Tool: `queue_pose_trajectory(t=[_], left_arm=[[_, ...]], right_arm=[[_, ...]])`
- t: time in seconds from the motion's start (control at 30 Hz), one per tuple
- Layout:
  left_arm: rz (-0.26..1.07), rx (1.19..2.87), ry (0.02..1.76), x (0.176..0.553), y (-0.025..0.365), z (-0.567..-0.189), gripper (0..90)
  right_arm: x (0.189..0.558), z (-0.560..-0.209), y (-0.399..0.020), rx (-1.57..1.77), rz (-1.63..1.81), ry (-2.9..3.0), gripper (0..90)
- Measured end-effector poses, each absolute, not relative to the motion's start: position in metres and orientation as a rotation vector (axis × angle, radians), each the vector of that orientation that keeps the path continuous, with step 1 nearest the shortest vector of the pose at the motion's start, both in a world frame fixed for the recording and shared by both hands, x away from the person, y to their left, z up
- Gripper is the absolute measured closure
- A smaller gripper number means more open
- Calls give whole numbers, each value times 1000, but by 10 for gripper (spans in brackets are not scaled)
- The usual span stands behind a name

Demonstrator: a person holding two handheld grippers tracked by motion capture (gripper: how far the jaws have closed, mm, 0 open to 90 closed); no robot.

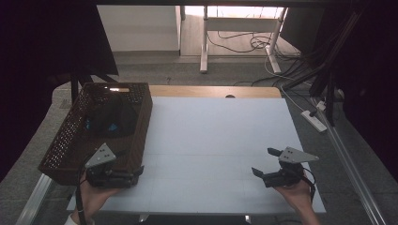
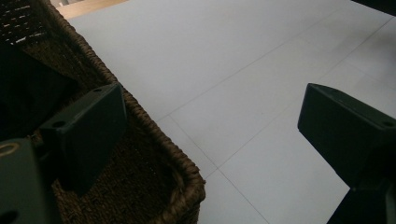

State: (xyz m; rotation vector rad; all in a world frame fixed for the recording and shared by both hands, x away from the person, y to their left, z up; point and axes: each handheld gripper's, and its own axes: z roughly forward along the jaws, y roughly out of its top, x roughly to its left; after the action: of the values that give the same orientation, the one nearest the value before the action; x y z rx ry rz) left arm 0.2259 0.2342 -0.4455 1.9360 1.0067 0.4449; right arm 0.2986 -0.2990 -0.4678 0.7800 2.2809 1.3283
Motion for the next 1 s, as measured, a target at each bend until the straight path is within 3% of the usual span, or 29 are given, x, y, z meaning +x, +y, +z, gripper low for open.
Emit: queue_pose_trajectory(t=[1.0], left_arm=[[450,1910,1005,227,241,-441,89]], right_arm=[[299,-468,-297,788,1372,2299,44]])
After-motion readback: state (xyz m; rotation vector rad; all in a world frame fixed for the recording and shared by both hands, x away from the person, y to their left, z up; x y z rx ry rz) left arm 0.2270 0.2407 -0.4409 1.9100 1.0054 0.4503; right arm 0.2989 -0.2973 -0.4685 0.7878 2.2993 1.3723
